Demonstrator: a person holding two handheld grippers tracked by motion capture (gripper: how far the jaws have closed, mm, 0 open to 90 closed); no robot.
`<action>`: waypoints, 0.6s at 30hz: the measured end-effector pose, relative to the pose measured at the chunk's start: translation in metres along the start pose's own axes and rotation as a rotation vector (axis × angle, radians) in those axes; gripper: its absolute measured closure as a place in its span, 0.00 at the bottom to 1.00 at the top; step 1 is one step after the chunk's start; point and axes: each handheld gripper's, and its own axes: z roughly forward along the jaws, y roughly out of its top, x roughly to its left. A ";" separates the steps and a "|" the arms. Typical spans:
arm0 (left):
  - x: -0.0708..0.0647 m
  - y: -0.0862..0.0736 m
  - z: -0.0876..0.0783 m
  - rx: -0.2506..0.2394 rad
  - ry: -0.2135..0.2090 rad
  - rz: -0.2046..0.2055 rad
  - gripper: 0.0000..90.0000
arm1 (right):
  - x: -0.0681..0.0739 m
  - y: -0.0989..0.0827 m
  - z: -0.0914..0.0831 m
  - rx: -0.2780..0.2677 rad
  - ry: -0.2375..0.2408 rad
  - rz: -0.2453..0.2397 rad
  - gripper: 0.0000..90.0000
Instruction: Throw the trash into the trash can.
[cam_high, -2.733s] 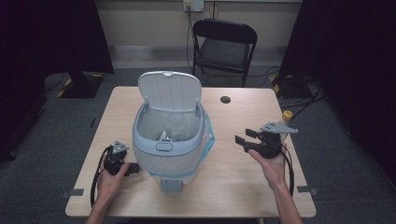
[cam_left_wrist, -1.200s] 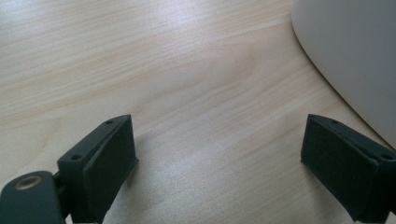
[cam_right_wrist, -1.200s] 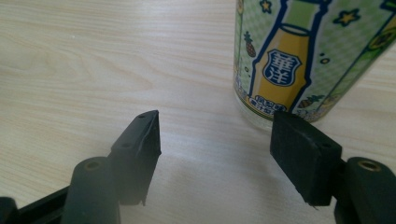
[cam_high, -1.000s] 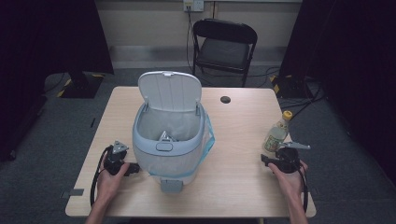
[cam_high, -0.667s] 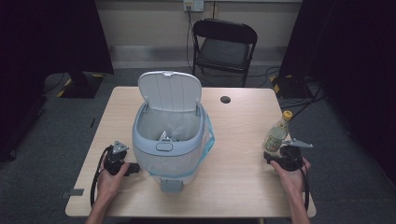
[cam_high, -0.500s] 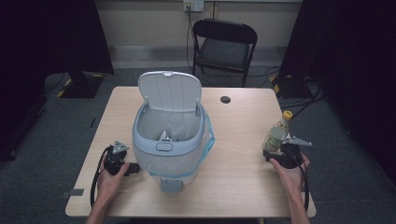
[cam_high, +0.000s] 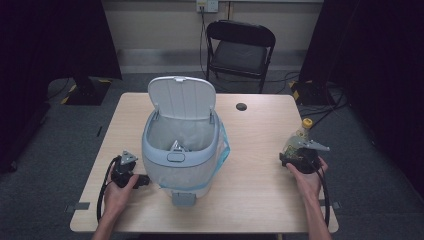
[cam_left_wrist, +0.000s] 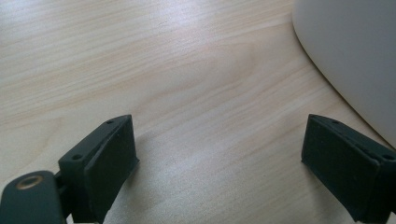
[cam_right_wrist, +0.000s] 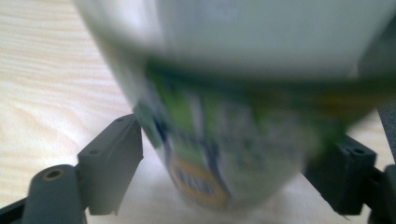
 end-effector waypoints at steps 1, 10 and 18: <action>0.000 0.000 0.000 -0.002 0.000 -0.002 0.11 | 0.001 0.003 0.001 -0.006 -0.005 -0.008 0.19; 0.000 0.000 0.000 0.000 0.000 0.000 0.11 | 0.001 0.004 0.002 -0.008 -0.027 -0.016 0.31; 0.000 0.000 0.000 -0.003 -0.001 -0.004 0.11 | 0.008 0.002 -0.002 -0.014 0.001 0.010 0.31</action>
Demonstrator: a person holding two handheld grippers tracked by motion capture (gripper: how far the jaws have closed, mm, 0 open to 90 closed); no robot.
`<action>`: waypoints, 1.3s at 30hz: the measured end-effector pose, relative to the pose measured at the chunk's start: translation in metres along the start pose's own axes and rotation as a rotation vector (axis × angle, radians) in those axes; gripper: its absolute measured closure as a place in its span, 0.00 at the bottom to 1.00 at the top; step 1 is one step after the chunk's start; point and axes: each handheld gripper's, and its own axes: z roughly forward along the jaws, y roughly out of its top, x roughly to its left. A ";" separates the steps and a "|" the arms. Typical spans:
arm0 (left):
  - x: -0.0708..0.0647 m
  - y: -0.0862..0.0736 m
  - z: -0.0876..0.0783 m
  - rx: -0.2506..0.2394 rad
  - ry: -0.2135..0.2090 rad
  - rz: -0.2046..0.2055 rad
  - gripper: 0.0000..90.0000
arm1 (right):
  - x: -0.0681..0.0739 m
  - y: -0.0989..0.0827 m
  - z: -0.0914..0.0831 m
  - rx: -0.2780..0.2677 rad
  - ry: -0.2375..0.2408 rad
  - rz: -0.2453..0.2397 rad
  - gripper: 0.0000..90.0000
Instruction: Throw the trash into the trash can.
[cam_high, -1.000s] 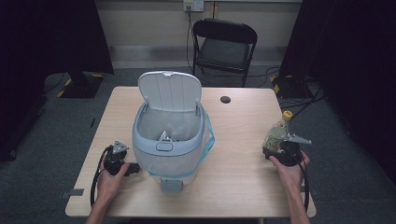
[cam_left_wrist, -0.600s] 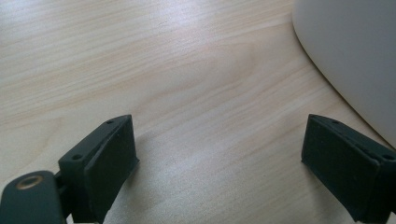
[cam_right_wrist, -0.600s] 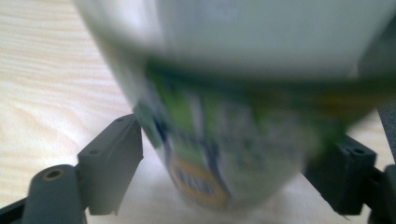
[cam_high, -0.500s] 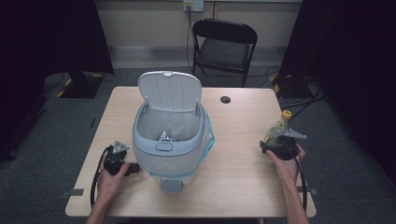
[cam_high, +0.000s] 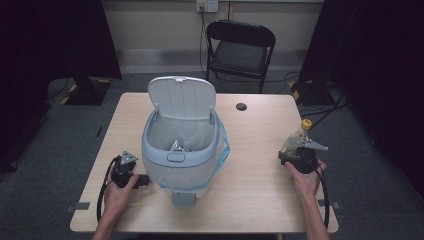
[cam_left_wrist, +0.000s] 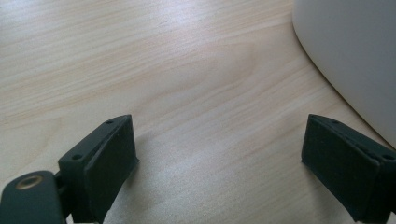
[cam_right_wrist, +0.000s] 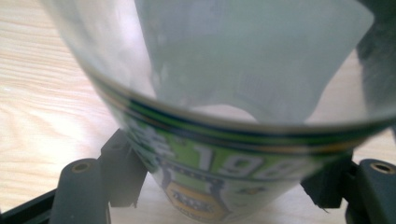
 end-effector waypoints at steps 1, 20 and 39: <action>0.000 0.000 0.000 0.000 0.000 0.000 0.11 | 0.001 -0.001 -0.001 -0.003 0.009 0.008 0.31; 0.000 0.000 0.000 0.001 0.000 0.001 0.10 | 0.032 -0.009 -0.012 0.019 0.110 -0.119 0.30; 0.000 0.000 0.000 0.000 0.000 0.000 0.10 | 0.049 -0.002 -0.014 -0.003 0.106 -0.137 0.31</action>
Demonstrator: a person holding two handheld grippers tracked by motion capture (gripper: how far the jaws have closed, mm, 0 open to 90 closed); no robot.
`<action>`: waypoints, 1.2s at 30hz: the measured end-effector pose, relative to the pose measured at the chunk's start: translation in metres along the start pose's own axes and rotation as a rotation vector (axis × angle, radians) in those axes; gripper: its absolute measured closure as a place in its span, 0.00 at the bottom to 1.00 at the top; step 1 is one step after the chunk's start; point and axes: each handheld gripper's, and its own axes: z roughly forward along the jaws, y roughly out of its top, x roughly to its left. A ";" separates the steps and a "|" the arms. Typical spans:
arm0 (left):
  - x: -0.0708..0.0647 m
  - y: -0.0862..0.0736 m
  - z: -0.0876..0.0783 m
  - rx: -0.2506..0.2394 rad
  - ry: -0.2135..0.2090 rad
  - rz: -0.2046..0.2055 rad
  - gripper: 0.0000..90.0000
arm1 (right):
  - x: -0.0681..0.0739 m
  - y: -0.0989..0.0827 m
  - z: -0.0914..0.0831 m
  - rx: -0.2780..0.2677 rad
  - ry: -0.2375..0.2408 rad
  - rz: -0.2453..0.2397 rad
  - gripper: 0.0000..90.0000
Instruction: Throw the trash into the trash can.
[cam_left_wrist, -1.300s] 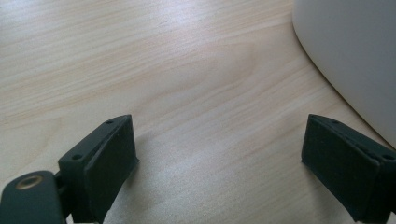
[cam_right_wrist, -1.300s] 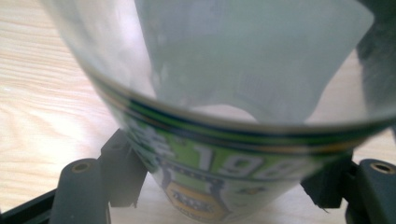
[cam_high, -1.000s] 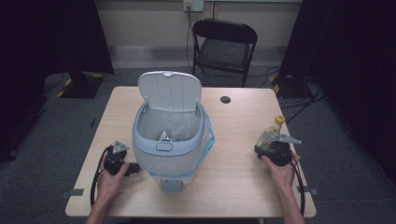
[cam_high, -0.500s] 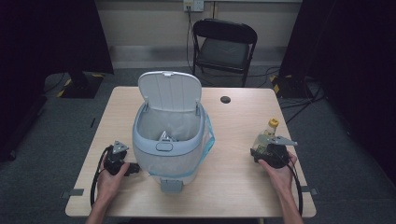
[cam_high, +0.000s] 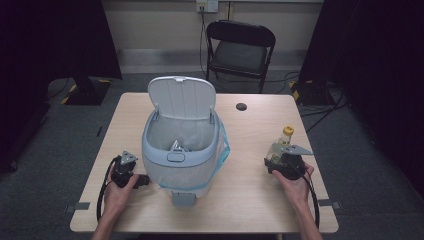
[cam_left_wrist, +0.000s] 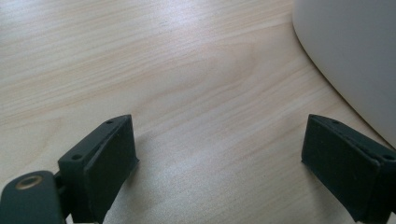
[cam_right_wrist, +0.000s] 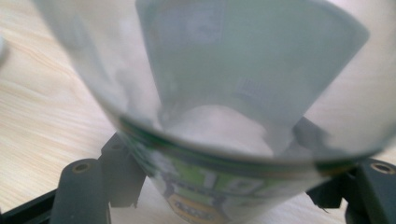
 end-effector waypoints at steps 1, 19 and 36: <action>0.000 0.000 0.000 0.000 0.000 0.001 0.10 | 0.001 0.002 -0.001 -0.010 0.016 0.006 0.31; 0.001 0.000 0.000 0.003 0.000 0.009 0.10 | 0.024 0.027 -0.023 -0.131 0.121 0.020 0.31; 0.000 0.000 0.000 0.001 -0.001 0.002 0.10 | 0.046 0.050 -0.051 -0.219 0.224 -0.004 0.31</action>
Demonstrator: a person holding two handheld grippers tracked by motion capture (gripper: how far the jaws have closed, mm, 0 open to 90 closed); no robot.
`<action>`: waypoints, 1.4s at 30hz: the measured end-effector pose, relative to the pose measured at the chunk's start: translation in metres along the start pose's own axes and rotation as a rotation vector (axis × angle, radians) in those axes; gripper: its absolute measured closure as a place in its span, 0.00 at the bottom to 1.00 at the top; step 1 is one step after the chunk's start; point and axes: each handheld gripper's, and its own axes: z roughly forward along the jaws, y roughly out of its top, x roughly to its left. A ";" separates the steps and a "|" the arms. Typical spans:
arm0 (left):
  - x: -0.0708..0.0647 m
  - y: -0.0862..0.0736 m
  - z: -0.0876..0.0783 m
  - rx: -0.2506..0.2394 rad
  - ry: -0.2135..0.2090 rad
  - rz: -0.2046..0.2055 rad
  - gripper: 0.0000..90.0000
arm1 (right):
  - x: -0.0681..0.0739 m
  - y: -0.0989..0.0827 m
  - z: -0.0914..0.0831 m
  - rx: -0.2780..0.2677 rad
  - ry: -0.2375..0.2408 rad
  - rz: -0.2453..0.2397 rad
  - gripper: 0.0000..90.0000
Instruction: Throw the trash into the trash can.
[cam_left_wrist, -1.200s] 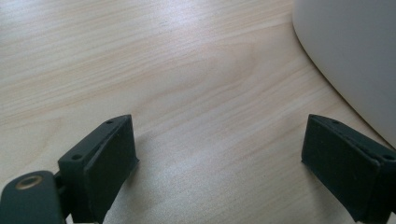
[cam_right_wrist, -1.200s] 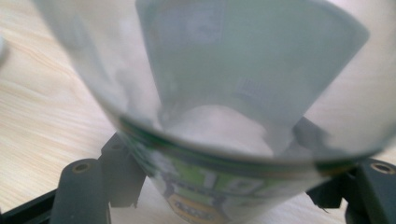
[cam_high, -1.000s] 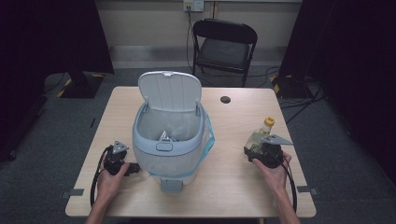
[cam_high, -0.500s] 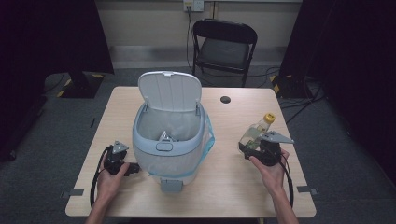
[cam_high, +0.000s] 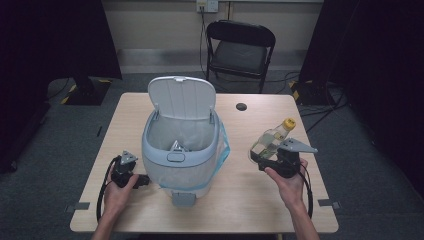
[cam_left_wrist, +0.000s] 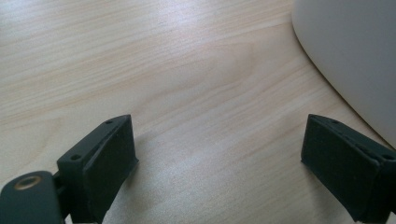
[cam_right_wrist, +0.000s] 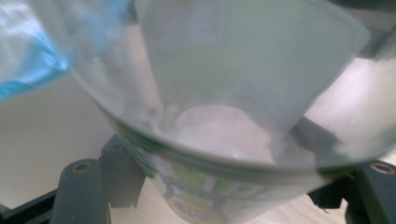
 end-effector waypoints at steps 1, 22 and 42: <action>0.000 0.000 0.000 0.001 0.005 0.005 0.10 | 0.001 0.003 -0.002 -0.008 0.004 0.000 0.31; 0.000 0.000 0.000 0.000 0.001 -0.001 0.10 | 0.022 0.065 -0.031 -0.135 0.049 -0.036 0.31; 0.000 0.000 0.000 0.000 0.001 -0.001 0.10 | 0.046 0.113 -0.042 -0.264 0.143 -0.084 0.31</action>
